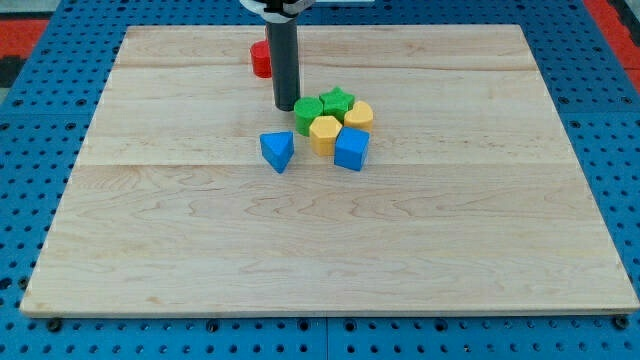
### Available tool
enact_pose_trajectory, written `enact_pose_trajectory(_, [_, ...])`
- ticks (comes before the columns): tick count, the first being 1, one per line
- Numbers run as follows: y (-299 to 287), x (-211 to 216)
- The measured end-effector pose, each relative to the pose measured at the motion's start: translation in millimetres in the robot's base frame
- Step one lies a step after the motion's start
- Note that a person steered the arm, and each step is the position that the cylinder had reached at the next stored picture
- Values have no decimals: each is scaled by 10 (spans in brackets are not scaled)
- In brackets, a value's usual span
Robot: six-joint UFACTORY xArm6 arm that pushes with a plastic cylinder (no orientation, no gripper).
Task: Point your arm to the blue triangle
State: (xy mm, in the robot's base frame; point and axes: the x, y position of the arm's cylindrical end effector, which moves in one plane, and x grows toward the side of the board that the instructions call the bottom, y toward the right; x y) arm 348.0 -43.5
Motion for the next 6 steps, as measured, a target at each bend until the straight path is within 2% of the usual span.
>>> enact_pose_trajectory(4, [107, 138])
enact_pose_trajectory(6, [-572, 499])
